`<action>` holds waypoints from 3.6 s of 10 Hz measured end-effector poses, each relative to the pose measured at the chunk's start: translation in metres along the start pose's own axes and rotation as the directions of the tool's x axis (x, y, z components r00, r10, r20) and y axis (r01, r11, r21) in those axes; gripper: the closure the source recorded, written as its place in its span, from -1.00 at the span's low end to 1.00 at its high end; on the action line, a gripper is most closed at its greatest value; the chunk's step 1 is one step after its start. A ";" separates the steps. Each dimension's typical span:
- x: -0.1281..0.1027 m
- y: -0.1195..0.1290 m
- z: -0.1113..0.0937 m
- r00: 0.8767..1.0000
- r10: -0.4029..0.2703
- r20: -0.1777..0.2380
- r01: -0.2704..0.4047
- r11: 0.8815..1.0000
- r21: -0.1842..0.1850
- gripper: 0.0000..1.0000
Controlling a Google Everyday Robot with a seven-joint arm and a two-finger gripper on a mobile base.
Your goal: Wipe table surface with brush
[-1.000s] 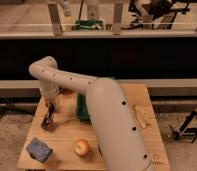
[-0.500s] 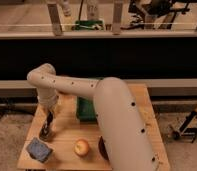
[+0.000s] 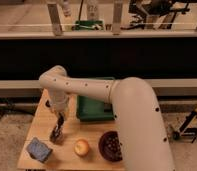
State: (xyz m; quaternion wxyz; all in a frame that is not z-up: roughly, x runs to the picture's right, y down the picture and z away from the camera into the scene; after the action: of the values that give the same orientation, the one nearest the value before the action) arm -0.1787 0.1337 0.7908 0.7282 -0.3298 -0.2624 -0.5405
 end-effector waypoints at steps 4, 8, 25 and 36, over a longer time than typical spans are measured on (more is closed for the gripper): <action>0.038 0.007 -0.012 0.995 0.090 -0.039 -0.090 0.996 0.009 1.00; 0.077 -0.011 -0.021 0.989 0.132 -0.060 -0.131 0.991 0.022 1.00; 0.001 -0.059 -0.003 0.996 -0.092 0.013 0.092 0.996 0.013 1.00; 0.069 -0.022 -0.017 0.999 0.039 -0.026 -0.039 0.999 -0.003 1.00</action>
State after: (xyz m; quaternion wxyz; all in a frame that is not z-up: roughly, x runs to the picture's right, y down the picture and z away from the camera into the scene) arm -0.1805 0.0741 0.8349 0.7413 -0.3294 -0.2455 -0.5307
